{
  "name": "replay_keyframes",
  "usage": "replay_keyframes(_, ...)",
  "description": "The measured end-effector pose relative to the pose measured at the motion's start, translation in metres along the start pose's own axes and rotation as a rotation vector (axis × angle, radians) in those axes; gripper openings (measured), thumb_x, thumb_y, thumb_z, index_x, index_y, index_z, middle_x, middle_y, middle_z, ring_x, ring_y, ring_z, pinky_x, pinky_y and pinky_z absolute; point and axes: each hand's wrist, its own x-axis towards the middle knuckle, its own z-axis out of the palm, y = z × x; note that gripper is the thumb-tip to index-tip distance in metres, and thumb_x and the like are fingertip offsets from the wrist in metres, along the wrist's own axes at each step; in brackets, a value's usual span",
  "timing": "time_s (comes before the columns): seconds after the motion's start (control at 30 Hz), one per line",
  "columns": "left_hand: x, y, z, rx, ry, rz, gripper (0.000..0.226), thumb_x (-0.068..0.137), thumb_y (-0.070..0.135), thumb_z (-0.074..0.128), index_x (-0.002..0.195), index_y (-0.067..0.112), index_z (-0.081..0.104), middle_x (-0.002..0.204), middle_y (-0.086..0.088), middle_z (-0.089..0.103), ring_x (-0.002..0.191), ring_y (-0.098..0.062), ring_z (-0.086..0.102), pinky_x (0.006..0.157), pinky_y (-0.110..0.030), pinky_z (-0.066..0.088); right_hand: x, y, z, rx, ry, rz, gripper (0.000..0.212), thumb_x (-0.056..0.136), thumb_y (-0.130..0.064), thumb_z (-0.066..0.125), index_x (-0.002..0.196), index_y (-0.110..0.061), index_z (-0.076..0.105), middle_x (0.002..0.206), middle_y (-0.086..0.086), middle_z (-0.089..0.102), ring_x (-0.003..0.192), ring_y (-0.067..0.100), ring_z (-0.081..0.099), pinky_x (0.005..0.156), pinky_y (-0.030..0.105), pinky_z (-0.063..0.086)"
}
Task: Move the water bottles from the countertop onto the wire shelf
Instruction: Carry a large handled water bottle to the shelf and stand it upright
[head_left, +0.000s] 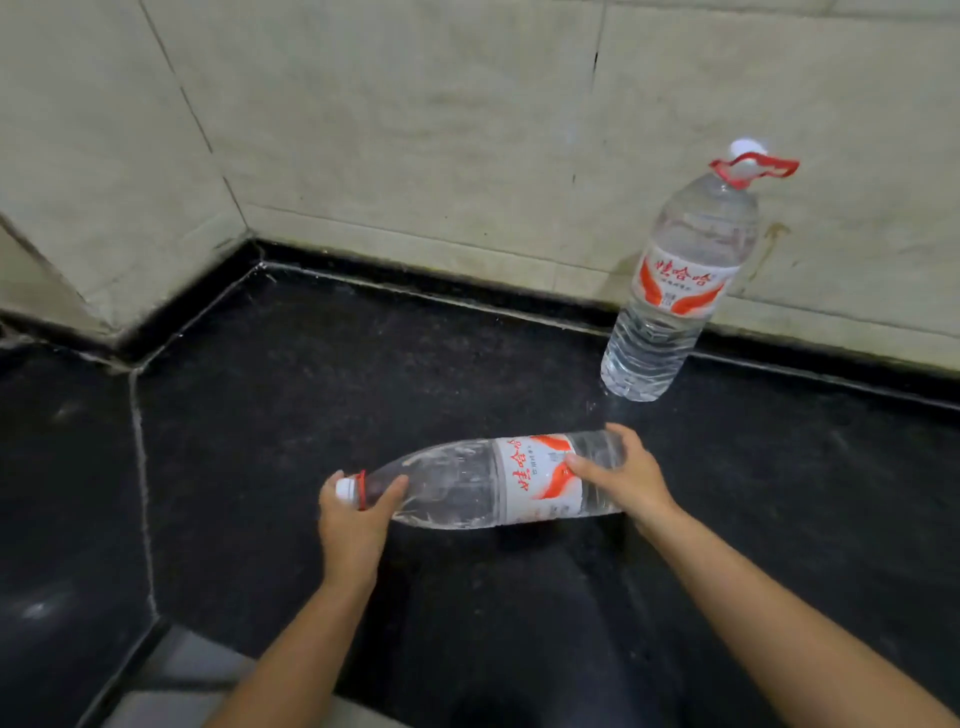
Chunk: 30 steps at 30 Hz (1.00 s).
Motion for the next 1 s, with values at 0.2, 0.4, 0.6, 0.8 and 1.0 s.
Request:
replay_keyframes(0.2, 0.018, -0.042, -0.016, 0.262, -0.108, 0.060, 0.038, 0.072, 0.024, 0.076, 0.093, -0.001, 0.056, 0.092, -0.017, 0.061, 0.089, -0.034, 0.060, 0.068, -0.034, 0.046, 0.005, -0.001, 0.007, -0.130, 0.015, -0.014, 0.077, 0.071, -0.033, 0.076, 0.134, -0.019, 0.036, 0.129, 0.012, 0.049, 0.115, 0.024, 0.052, 0.101, 0.039, 0.043)
replay_keyframes(0.4, 0.025, -0.030, -0.023, 0.200, -0.223, -0.129, 0.033, 0.067, 0.019, 0.080, 0.089, 0.001, 0.063, 0.082, -0.010, 0.066, 0.073, -0.022, 0.061, 0.058, -0.027, 0.045, -0.004, -0.017, 0.003, 0.038, -0.030, 0.067, 0.066, 0.072, -0.011, 0.076, 0.127, -0.014, 0.038, 0.108, -0.001, 0.046, 0.097, 0.015, 0.048, 0.080, 0.030, 0.043)
replay_keyframes(0.6, 0.020, -0.022, -0.025, 0.091, -0.256, -0.223, 0.030, 0.064, 0.009, 0.082, 0.086, 0.002, 0.063, 0.085, -0.015, 0.068, 0.081, -0.028, 0.065, 0.073, -0.035, 0.051, -0.017, -0.014, -0.003, 0.097, 0.017, 0.090, 0.061, 0.067, -0.004, 0.079, 0.115, -0.013, 0.042, 0.094, -0.005, 0.047, 0.094, 0.017, 0.050, 0.077, 0.034, 0.046)
replay_keyframes(0.8, -0.001, 0.002, -0.009, 0.131, -0.272, -0.064, 0.027, 0.060, 0.006, 0.083, 0.075, 0.006, 0.061, 0.079, -0.010, 0.066, 0.077, -0.026, 0.062, 0.078, -0.040, 0.052, -0.049, 0.006, -0.037, 0.137, 0.108, 0.059, 0.052, 0.068, -0.007, 0.079, 0.103, -0.016, 0.042, 0.091, -0.006, 0.047, 0.092, 0.015, 0.049, 0.074, 0.030, 0.044)
replay_keyframes(1.0, -0.051, 0.034, 0.041, 0.135, -0.394, 0.138, 0.036, 0.054, 0.010, 0.087, 0.074, -0.003, 0.060, 0.066, -0.004, 0.058, 0.064, -0.019, 0.053, 0.060, -0.031, 0.042, -0.104, 0.030, -0.115, 0.210, 0.358, -0.015, 0.054, 0.065, -0.006, 0.080, 0.104, -0.017, 0.046, 0.100, -0.002, 0.050, 0.093, 0.015, 0.049, 0.074, 0.029, 0.040)
